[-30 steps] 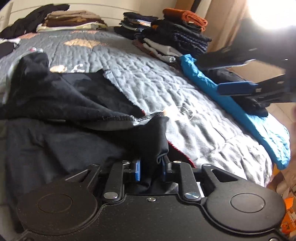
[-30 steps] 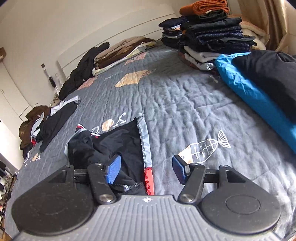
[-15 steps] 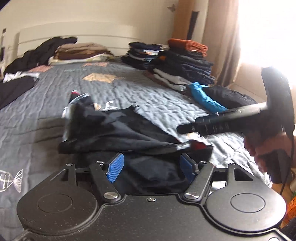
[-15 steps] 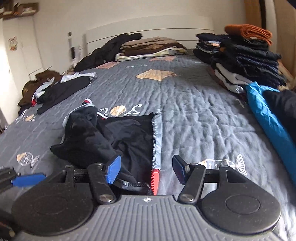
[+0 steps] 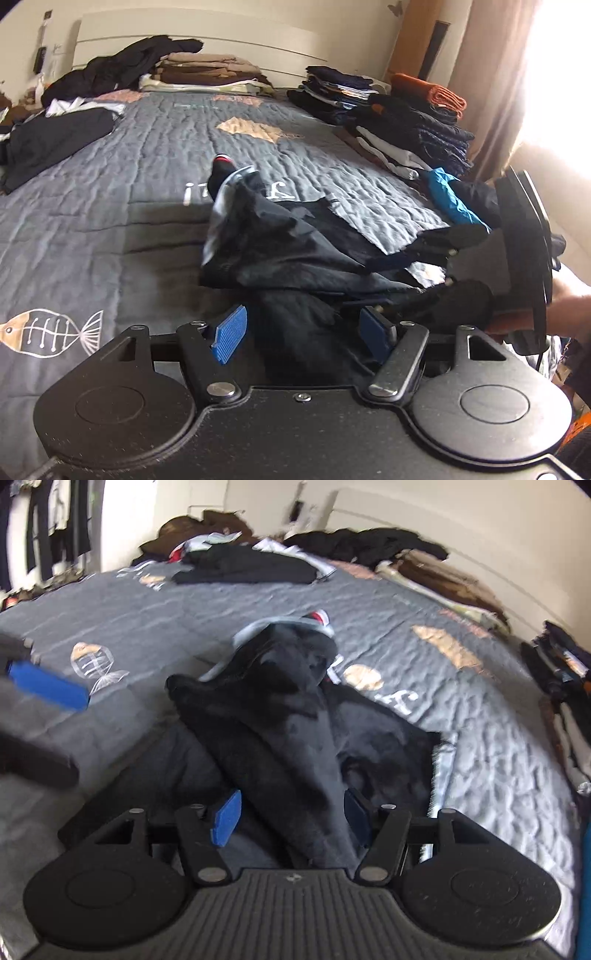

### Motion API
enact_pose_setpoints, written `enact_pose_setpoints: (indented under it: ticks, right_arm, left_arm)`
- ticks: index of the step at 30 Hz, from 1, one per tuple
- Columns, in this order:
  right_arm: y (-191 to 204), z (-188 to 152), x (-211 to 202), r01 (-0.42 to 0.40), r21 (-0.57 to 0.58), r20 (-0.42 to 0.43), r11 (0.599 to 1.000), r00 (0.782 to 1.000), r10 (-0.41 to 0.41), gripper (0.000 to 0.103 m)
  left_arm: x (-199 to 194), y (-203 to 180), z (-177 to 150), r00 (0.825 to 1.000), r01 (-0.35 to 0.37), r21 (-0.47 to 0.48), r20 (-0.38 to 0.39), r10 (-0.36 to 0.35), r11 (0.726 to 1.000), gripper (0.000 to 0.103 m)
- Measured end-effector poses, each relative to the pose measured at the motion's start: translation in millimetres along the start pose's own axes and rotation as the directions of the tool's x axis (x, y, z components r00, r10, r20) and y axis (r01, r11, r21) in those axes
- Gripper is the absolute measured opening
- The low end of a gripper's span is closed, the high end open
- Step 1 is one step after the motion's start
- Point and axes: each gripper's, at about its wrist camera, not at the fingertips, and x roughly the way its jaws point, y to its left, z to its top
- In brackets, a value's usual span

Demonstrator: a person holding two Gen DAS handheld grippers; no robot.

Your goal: Fold clothes

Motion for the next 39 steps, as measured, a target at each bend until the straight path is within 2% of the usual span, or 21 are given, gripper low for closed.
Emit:
enact_pose_setpoints:
  ticks: [3, 6, 12, 14, 22, 28, 31, 35, 39]
  right_arm:
    - [3, -1, 9, -0.011, -0.075, -0.030, 0.997, 1.000, 0.009, 0.061]
    - [6, -1, 12, 0.082, -0.125, -0.070, 0.989, 0.993, -0.091, 0.061]
    - [1, -7, -19, 0.175, -0.020, -0.027, 0.984, 0.984, -0.175, 0.061]
    - [2, -11, -21, 0.156, 0.001, -0.028, 0.988, 0.987, -0.156, 0.061]
    - [13, -13, 5, 0.064, -0.145, -0.074, 0.987, 0.994, -0.075, 0.061]
    - [15, 0, 27, 0.140, -0.308, -0.060, 0.941, 0.984, -0.166, 0.061]
    - [22, 2, 39, 0.136, -0.338, -0.040, 0.931, 0.987, -0.159, 0.061]
    - [41, 12, 46, 0.162, -0.431, 0.020, 0.888, 0.985, -0.171, 0.061]
    - [51, 12, 61, 0.186, -0.501, 0.039, 0.845, 0.980, -0.193, 0.061]
  left_arm:
    - [-6, 8, 4, 1.000, -0.016, -0.007, 0.013, 0.016, 1.000, 0.067]
    - [-13, 9, 12, 0.999, 0.010, 0.019, 0.037, -0.010, 1.000, 0.067]
    - [-8, 5, 33, 0.997, 0.045, -0.008, 0.062, -0.045, 0.999, 0.067]
    - [-7, 4, 35, 0.996, 0.061, -0.024, 0.065, -0.059, 0.998, 0.067]
    - [-3, 7, 40, 0.995, 0.062, -0.039, 0.074, -0.059, 0.997, 0.068]
    - [2, 22, 39, 0.997, 0.049, -0.079, 0.063, -0.044, 0.996, 0.068]
    - [0, 27, 39, 0.997, 0.044, -0.089, 0.062, -0.039, 0.995, 0.068]
    - [-4, 34, 39, 0.997, 0.044, -0.113, 0.073, -0.036, 0.993, 0.068]
    - [-6, 40, 37, 0.997, 0.036, -0.127, 0.071, -0.028, 0.991, 0.068]
